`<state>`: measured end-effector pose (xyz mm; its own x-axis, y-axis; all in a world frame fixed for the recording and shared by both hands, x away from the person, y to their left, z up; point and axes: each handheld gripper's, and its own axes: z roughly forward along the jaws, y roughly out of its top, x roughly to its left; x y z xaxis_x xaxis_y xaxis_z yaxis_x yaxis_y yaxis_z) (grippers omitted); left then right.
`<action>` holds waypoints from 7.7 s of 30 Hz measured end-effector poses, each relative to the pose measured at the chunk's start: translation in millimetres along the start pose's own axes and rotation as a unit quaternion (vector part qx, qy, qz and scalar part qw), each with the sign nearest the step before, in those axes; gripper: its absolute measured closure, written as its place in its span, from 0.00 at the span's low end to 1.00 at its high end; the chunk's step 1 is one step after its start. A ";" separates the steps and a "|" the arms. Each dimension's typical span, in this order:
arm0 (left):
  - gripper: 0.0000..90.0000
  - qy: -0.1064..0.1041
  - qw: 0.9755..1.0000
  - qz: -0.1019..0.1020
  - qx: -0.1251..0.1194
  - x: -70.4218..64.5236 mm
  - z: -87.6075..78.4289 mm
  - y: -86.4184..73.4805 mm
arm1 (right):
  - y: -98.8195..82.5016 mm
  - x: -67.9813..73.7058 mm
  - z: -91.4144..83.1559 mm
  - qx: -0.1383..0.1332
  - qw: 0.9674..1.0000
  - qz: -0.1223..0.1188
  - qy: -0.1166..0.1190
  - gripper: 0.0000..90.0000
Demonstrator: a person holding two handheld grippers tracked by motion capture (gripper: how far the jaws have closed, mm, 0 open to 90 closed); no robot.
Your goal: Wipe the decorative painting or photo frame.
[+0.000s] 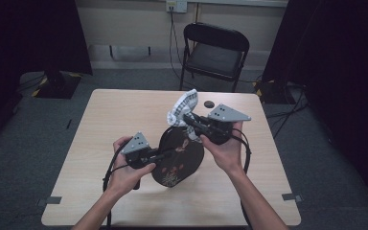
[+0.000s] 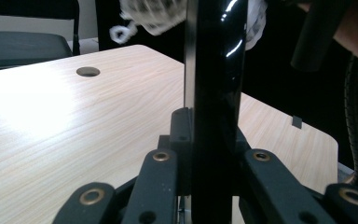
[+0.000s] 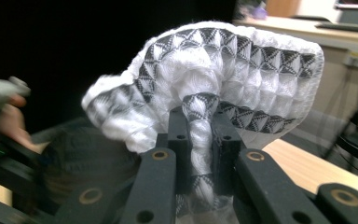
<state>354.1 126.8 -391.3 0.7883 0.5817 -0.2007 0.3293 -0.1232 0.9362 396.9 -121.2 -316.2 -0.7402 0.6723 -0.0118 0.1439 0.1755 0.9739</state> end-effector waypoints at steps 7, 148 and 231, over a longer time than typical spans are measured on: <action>0.87 0.000 1.000 -0.002 -0.003 1.6 1.2 -0.4 | -5.3 -6.1 -1.5 0.009 1.000 0.010 -0.007 0.91; 0.89 -0.015 1.000 0.011 0.009 1.0 0.4 -1.5 | -64.0 -44.5 -27.8 0.063 0.992 0.107 -0.036 0.90; 0.89 -0.024 1.000 -0.003 0.006 2.9 2.2 -5.2 | -98.9 -56.7 -11.7 0.098 0.987 0.122 0.025 0.91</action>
<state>355.9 127.4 -397.4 0.8103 0.5427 -0.2212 0.3410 -0.1295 0.9311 417.0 -185.1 -409.2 -0.6989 0.6761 0.2332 0.4424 0.1524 0.8838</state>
